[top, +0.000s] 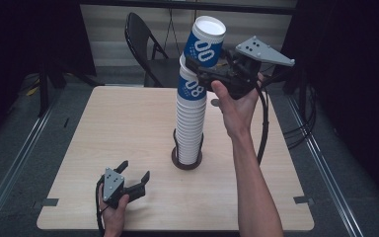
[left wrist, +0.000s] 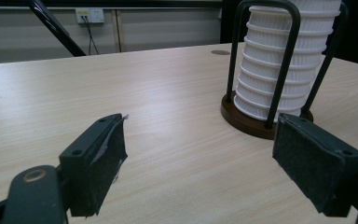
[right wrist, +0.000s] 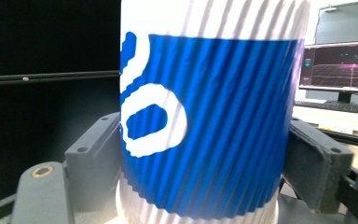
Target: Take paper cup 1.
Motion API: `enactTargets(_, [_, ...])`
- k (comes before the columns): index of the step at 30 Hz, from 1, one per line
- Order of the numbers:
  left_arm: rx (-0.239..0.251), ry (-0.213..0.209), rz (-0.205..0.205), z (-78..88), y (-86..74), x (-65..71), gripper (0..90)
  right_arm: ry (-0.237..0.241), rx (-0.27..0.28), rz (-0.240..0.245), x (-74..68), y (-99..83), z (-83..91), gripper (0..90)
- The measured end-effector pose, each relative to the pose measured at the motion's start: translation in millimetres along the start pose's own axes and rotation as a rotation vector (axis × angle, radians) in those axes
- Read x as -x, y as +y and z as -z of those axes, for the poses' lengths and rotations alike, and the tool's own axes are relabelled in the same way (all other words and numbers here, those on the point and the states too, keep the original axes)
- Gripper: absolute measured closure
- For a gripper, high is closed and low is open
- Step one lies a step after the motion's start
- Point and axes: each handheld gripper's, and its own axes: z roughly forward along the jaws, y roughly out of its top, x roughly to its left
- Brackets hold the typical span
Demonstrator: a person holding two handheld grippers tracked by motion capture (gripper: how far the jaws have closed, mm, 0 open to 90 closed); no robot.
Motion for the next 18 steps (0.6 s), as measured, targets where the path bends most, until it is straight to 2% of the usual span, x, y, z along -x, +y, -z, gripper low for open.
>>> enactTargets(4, [-0.023,-0.027,-0.018,-1.6,0.7,1.8,16.2,-0.009,0.000,0.002,3.7,2.3,7.0,19.8])
enactTargets(7, [-0.027,-0.023,-0.034,-2.0,0.9,2.7,16.2,-0.017,0.003,-0.007,7.4,2.8,12.3,19.9])
enactTargets(15, [-0.021,-0.017,-0.027,-1.5,0.7,2.7,16.7,-0.043,0.006,-0.019,15.6,5.1,25.8,20.1])
enactTargets(16, [-0.026,-0.023,-0.027,-1.9,0.9,2.2,21.3,-0.052,0.005,-0.023,17.6,4.5,29.6,20.1])
enactTargets(18, [-0.030,-0.025,-0.027,-2.3,1.1,2.1,22.8,-0.052,0.004,-0.025,18.4,4.2,31.1,20.1])
